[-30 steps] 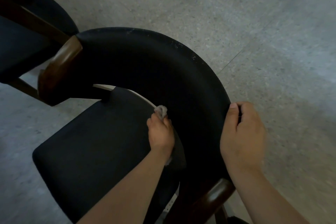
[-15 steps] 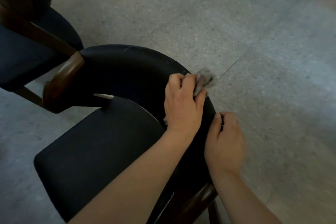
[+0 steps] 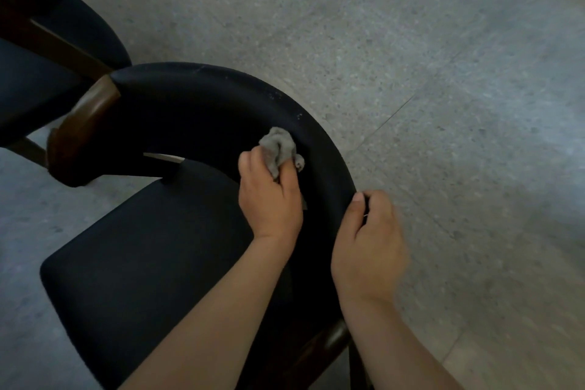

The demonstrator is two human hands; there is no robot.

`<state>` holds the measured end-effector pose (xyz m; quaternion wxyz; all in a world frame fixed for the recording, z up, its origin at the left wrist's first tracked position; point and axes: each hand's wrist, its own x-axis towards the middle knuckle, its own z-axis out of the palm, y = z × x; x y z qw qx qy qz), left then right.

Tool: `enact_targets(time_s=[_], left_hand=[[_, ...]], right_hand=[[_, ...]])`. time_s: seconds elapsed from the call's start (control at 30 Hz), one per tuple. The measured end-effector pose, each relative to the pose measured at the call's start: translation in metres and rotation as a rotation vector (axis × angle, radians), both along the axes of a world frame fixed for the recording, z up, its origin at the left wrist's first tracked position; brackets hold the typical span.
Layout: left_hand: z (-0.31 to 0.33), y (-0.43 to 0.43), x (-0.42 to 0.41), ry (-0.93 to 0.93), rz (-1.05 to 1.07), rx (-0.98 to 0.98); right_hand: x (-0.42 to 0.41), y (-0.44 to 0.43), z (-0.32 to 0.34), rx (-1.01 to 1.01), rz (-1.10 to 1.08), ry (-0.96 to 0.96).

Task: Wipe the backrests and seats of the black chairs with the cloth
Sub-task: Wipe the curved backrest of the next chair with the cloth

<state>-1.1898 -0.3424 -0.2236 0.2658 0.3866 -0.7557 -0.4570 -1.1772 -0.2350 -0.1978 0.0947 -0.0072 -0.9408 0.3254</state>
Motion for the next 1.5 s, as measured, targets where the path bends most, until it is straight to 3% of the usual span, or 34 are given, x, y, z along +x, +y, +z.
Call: enact_targets(time_s=[0.1,0.27,0.4,0.7,1.0,1.5], left_hand=[[0.008,-0.004,0.006,-0.011,-0.081,0.007],[0.027,-0.012,0.005,-0.018,-0.089,0.289],[0.026,-0.019,0.001,-0.074,-0.195,0.323],[-0.001,0.004,-0.001,-0.007,-0.07,0.112],[-0.035,-0.002,0.004,-0.016,0.09,0.153],[-0.041,-0.009,0.006,-0.192,0.002,0.002]], right_hand=[[0.0,0.001,-0.001,-0.003,0.004,-0.013],[0.0,0.0,0.002,0.019,0.012,-0.02],[0.0,0.001,0.002,0.037,0.013,-0.02],[0.0,0.003,0.001,0.017,0.02,-0.008],[0.001,0.003,-0.001,-0.002,0.023,0.013],[0.002,0.005,-0.003,-0.001,0.048,0.002]])
